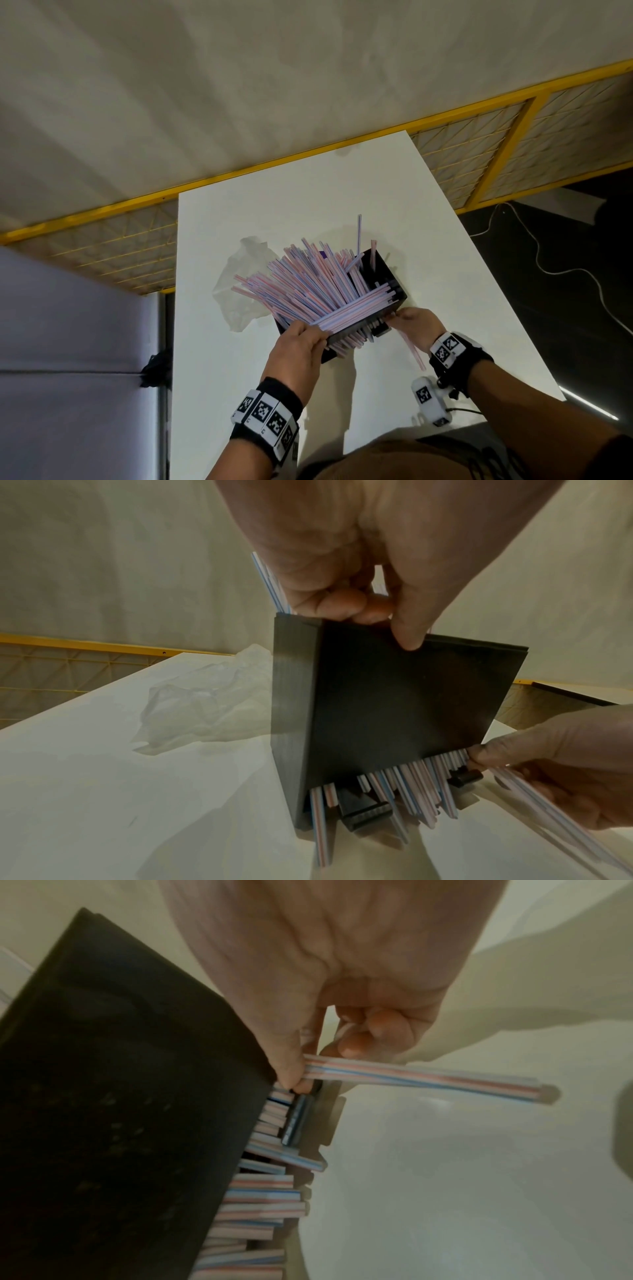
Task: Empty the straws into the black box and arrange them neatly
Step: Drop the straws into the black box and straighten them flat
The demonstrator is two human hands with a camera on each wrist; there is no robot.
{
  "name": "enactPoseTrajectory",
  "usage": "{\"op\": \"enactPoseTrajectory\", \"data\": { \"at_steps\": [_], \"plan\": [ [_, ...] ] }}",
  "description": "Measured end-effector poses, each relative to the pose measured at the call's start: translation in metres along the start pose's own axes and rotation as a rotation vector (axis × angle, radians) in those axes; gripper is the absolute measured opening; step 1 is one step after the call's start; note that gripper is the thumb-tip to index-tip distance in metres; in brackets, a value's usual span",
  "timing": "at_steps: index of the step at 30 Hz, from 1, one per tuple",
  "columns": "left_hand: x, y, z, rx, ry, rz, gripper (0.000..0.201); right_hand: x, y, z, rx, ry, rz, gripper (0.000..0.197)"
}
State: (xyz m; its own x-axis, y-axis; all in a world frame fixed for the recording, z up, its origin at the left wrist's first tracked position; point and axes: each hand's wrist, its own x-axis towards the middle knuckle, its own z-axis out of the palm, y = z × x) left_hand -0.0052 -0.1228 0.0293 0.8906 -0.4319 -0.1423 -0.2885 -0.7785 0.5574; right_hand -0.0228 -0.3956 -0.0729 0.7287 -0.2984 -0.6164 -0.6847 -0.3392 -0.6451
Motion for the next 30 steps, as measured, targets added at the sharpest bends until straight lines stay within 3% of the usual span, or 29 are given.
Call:
{"op": "enactPoseTrajectory", "data": {
  "at_steps": [8, 16, 21, 25, 30],
  "plan": [
    [0.000, 0.002, 0.000, -0.014, 0.007, -0.014, 0.024, -0.012, 0.024, -0.012, -0.073, -0.078, -0.082, 0.041],
    [-0.001, 0.001, 0.000, -0.019, 0.025, -0.004, 0.023, -0.030, 0.064, -0.031, -0.384, -0.155, -0.101, 0.033],
    [-0.001, 0.000, 0.001, 0.002, 0.027, -0.015, 0.022, -0.059, 0.055, -0.057, -0.654, -0.276, -0.116, 0.027],
    [-0.001, 0.000, 0.000, 0.031, 0.010, -0.026, 0.022, -0.088, 0.022, -0.079, -0.826, -0.252, -0.325, 0.019],
    [-0.001, 0.000, -0.005, 0.087, 0.017, 0.004, 0.021, -0.121, -0.066, -0.091, -0.543, -0.198, -0.642, 0.019]
  ]
}}
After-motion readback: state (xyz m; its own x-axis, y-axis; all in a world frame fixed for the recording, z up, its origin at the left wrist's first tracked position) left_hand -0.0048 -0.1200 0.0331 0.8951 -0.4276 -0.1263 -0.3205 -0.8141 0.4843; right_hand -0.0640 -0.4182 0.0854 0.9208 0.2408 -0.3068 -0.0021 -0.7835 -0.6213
